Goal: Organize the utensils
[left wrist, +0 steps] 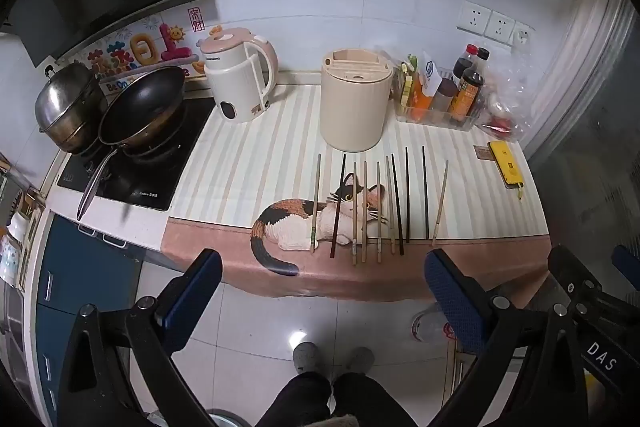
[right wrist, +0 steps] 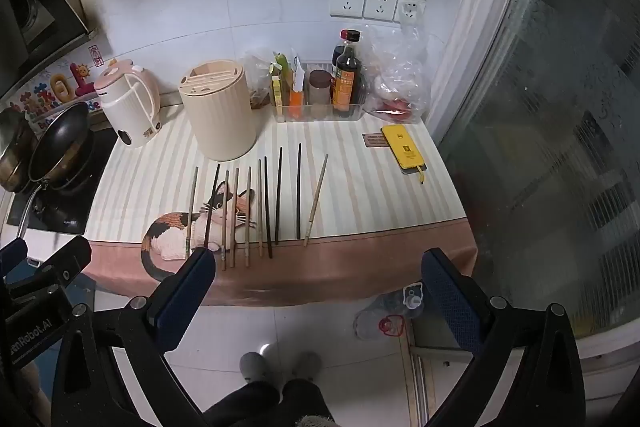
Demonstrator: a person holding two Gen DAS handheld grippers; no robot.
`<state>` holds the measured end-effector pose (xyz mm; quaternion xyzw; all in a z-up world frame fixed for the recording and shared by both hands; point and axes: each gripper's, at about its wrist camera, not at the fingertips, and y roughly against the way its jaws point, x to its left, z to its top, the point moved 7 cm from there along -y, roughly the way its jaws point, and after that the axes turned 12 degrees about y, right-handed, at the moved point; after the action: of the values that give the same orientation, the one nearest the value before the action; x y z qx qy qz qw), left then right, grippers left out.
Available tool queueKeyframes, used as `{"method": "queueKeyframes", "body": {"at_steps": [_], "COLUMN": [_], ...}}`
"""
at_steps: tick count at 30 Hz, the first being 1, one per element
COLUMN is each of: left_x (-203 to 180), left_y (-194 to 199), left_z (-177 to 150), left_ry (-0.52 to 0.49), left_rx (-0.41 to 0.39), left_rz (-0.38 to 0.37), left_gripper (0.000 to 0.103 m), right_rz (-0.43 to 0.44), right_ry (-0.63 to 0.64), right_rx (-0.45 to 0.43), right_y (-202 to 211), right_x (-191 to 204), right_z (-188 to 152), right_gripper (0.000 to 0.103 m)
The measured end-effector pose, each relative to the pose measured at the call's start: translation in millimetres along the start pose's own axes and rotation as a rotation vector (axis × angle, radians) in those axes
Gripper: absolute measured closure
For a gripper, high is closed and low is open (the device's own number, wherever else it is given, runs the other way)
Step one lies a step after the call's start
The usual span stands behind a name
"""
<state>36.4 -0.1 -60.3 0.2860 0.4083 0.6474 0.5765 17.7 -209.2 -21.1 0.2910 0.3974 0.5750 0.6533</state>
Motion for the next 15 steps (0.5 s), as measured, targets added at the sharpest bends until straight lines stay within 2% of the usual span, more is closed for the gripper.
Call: {"method": "queueKeyframes", "body": {"at_steps": [1,15], "left_x": [0,1], "left_y": [0,0], "left_z": [0,-2], "left_ry": [0.0,-0.003], "left_rx": [0.0,-0.011], "left_rz": [0.0,-0.002], "left_gripper": [0.0,0.0], "right_rz": [0.003,-0.002], "right_ry": [-0.002,0.002], "right_rx": [-0.002,-0.002], "right_y": [0,-1], "right_x": [0,0], "right_z": [0,-3], "right_gripper": [0.0,0.0]}}
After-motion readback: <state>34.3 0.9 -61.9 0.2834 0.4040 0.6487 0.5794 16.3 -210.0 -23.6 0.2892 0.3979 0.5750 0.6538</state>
